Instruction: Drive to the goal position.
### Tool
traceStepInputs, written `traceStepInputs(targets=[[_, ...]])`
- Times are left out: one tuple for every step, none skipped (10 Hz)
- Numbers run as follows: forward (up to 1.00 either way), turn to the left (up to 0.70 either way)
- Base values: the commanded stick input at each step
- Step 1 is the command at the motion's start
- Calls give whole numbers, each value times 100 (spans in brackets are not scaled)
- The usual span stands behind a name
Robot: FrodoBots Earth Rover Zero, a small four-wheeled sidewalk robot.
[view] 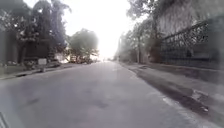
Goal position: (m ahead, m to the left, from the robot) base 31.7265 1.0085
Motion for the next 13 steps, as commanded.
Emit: traceStepInputs(targets=[[100, 0], [100, 0], [100, 0], [100, 0], [100, 0], [100, 0], [100, 0], [100, 0], [100, 0], [100, 0], [100, 0], [100, 0], [100, 0]])
